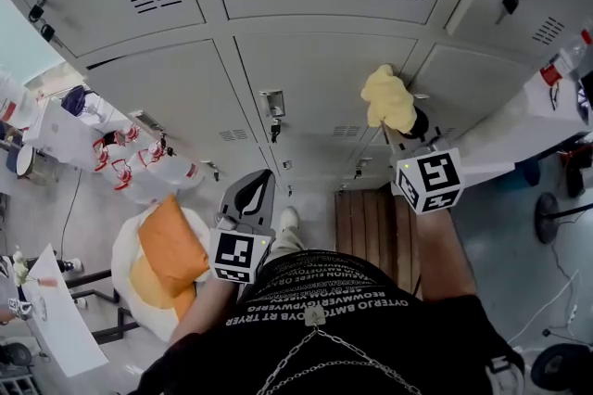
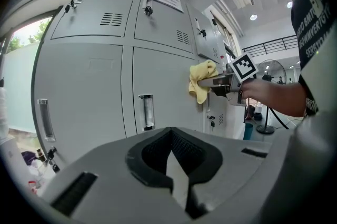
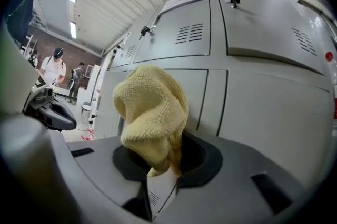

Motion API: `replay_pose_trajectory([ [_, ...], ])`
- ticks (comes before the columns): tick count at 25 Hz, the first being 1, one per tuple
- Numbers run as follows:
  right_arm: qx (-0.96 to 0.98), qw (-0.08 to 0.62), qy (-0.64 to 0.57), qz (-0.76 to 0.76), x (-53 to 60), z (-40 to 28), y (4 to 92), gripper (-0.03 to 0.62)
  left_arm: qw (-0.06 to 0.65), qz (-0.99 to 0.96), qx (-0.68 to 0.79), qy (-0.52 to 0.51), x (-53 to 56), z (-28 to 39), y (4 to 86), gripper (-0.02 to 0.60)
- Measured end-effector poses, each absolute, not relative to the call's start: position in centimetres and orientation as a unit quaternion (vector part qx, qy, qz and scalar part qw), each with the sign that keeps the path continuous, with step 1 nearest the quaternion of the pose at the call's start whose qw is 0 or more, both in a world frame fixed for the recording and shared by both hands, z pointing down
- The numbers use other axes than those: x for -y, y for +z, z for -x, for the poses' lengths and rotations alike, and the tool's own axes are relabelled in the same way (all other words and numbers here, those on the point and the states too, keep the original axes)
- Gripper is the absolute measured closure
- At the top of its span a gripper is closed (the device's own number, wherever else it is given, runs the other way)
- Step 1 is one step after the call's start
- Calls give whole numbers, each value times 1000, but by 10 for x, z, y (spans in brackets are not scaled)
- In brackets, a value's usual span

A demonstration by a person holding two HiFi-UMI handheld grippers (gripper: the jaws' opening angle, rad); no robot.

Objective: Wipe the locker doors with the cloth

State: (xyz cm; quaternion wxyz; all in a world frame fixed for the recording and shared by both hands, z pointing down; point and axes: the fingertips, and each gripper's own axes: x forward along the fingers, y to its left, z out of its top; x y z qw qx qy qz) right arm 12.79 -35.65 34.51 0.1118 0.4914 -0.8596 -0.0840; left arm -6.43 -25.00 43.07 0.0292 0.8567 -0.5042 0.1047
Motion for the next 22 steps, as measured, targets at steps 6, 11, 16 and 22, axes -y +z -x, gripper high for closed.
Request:
replay_pose_trajectory([
  [6, 892, 108, -81, -432, 344, -72, 357, 511, 26, -854, 509, 107, 254, 73, 432, 576],
  [11, 916, 126, -69, -374, 340, -16, 382, 511, 23, -847, 521, 103, 258, 86, 428, 577],
  [16, 929, 163, -57, -327, 340, 32, 404, 511, 32, -842, 529, 103, 259, 97, 433, 577],
  [22, 927, 210, -45, -308, 357, 63, 429, 511, 35, -838, 535, 103, 260, 102, 435, 575],
])
